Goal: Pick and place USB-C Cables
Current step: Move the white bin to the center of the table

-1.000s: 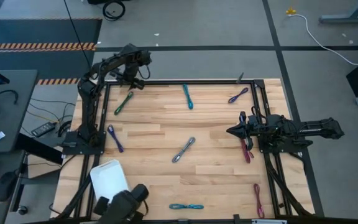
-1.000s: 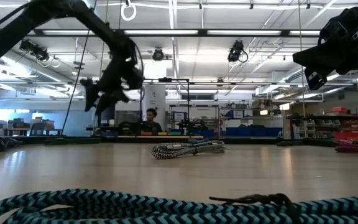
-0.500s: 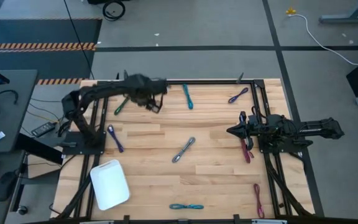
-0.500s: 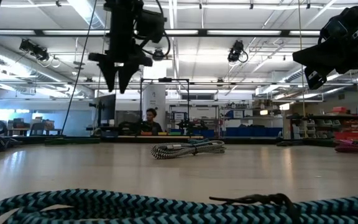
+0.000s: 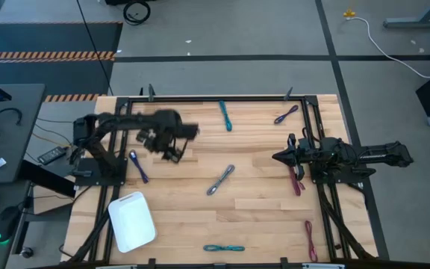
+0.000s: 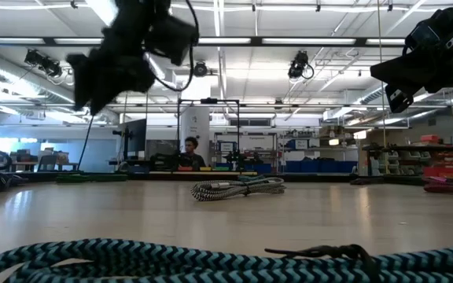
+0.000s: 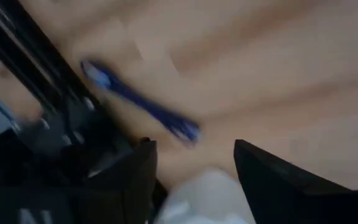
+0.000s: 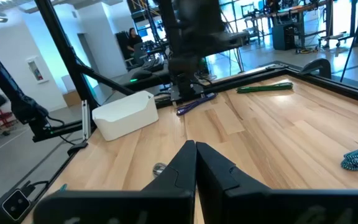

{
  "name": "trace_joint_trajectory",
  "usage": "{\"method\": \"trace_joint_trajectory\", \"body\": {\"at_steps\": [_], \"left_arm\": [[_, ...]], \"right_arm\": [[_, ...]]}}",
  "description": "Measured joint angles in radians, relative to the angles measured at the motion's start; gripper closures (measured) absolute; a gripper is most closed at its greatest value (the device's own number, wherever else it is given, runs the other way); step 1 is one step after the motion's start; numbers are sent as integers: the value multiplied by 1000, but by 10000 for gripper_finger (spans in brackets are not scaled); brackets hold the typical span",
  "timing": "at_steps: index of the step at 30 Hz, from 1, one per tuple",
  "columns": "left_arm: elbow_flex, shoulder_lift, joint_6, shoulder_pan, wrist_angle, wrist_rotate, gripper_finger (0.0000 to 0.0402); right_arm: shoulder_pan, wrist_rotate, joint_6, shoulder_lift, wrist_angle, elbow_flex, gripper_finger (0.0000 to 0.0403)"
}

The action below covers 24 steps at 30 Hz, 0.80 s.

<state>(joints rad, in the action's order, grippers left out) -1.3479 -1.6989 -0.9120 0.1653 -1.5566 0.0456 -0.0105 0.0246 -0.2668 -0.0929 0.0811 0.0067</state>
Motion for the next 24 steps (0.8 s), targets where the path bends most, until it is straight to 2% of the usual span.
{"method": "trace_joint_trajectory", "body": {"at_steps": [7,11,14,20,24], "left_arm": [[0,21,-424,-352,46,197,113],[0,21,-707,-536,111,264,95],[0,20,-893,-629,212,249,94],[9,9,-1149,-730,252,208,104],[125,10,-1259,-770,409,157,108]], "right_arm": [[0,0,0,0,3,0,392],[0,0,0,0,10,0,392],[0,0,0,0,15,0,392],[0,0,0,0,15,0,392],[0,0,0,0,15,0,392]]}}
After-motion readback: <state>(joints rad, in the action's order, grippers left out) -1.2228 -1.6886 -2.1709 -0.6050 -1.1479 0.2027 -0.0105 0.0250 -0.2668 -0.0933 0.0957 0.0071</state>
